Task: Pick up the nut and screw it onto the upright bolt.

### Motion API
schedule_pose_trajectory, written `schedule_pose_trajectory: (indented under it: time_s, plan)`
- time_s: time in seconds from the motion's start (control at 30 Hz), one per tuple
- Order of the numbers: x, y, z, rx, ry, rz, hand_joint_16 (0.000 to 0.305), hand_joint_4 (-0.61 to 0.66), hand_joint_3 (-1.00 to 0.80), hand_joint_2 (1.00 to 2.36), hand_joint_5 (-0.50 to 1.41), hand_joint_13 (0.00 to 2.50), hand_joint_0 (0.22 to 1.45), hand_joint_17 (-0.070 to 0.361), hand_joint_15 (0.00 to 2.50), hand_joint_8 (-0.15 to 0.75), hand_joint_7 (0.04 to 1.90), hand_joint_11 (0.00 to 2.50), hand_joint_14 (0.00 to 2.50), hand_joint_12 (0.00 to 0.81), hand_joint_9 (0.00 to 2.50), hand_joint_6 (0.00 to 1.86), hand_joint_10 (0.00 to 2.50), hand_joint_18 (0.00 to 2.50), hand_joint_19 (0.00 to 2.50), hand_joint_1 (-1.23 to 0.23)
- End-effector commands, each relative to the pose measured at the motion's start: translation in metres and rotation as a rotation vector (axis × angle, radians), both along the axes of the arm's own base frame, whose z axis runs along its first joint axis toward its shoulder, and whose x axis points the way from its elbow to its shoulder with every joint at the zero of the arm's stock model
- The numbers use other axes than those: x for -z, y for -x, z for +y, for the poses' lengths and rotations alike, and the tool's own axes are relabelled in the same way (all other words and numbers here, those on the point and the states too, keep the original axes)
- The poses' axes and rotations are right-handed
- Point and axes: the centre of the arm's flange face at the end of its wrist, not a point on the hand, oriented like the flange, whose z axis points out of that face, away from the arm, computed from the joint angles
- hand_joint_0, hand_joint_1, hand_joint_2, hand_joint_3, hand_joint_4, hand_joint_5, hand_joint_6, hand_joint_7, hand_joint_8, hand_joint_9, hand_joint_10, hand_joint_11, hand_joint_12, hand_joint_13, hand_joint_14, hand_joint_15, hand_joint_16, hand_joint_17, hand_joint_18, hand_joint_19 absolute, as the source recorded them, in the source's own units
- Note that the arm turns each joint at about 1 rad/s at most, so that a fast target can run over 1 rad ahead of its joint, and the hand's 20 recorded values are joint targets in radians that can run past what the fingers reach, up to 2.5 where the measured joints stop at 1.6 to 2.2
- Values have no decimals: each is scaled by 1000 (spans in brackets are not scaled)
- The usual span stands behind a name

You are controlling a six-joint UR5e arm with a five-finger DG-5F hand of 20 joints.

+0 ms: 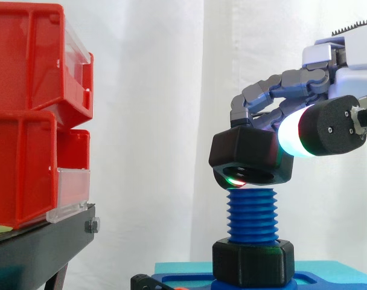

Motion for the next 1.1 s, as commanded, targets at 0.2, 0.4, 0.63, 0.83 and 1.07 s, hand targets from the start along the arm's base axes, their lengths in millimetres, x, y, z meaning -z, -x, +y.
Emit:
schedule_pose_trajectory:
  time_s: [0.2, 0.4, 0.63, 0.83, 1.07]
  plan:
    - [2, 2, -3, -7, 6, 25, 34, 329, -422, 1008, -175, 575, 555, 77, 0, 326, 1222, 0, 0, 309, 486, 588, 0, 426, 0, -583]
    - [4, 3, -2, -9, 9, 38, 34, 334, -420, 1008, -175, 579, 554, 77, 0, 326, 1217, 0, 0, 309, 486, 588, 0, 431, 0, -584]
    - [4, 3, -3, -12, 12, 39, 34, 331, -423, 1007, -174, 579, 555, 77, 0, 326, 1218, 0, 0, 309, 488, 588, 0, 433, 0, -584]
    - [3, 3, -2, -11, 34, 39, 34, 330, -421, 1007, -174, 580, 555, 77, 0, 326, 1217, 0, 0, 310, 488, 588, 0, 438, 0, -584]
    - [1, 1, 2, -21, 62, 26, 34, 329, -422, 1007, -174, 582, 556, 77, 0, 326, 1214, 0, 0, 311, 488, 588, 0, 438, 0, -584]
